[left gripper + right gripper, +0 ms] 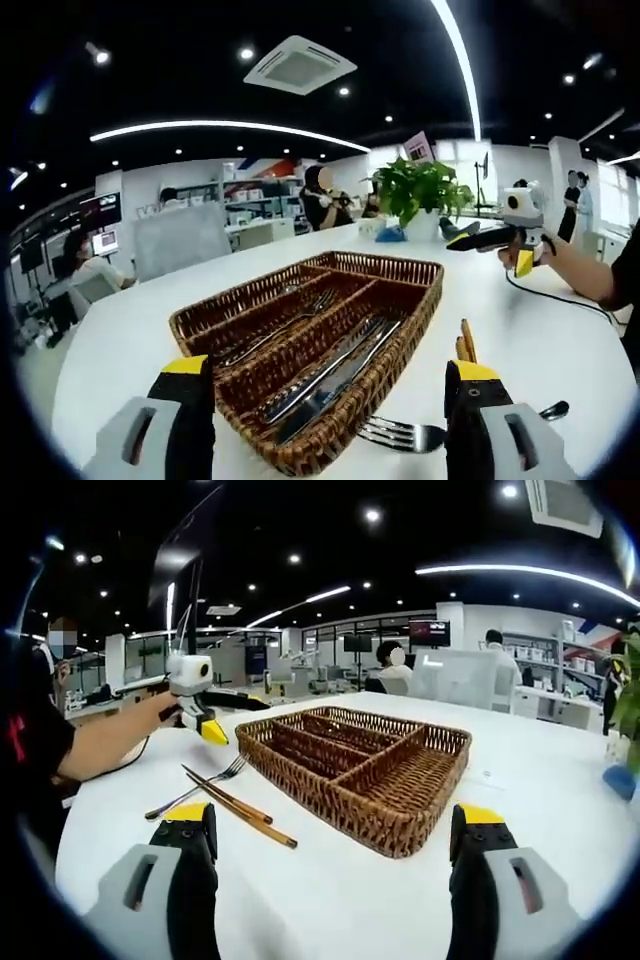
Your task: Arrange the knives, forks, and spoons in their matching storage slots by inserting each utensil handle-first until every utensil is classified and aligned in the correct compartment
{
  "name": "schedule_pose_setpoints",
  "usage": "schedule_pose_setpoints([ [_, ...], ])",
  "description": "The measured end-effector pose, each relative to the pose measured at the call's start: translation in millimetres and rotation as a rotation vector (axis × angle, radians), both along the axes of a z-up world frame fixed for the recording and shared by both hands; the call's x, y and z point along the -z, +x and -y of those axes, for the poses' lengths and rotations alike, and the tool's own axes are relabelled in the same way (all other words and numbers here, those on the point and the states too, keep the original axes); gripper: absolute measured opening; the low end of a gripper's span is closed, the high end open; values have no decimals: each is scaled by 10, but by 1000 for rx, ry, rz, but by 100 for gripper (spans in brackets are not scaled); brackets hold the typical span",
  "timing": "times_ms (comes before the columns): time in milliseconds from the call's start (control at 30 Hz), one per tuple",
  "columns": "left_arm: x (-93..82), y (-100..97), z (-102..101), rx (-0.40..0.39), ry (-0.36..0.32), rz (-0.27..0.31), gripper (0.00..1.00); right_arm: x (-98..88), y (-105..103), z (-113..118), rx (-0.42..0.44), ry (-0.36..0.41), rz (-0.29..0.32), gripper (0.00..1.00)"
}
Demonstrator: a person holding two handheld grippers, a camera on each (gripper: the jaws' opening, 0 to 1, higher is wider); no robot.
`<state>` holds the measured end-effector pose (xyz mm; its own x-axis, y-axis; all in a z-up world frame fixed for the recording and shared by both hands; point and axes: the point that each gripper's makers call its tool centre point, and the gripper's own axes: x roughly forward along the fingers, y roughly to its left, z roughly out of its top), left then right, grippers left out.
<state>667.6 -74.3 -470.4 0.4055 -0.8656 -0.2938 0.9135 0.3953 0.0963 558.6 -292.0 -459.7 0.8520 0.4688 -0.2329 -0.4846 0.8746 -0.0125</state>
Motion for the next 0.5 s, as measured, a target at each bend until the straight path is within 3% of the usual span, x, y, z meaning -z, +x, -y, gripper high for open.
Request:
schedule_pose_setpoints([
  [167, -78, -73, -155, -21, -40, -5, 100, -15, 3, 27, 12, 0, 6, 99],
  [500, -98, -216, -373, -29, -13, 29, 100, -20, -4, 100, 25, -2, 0, 99],
])
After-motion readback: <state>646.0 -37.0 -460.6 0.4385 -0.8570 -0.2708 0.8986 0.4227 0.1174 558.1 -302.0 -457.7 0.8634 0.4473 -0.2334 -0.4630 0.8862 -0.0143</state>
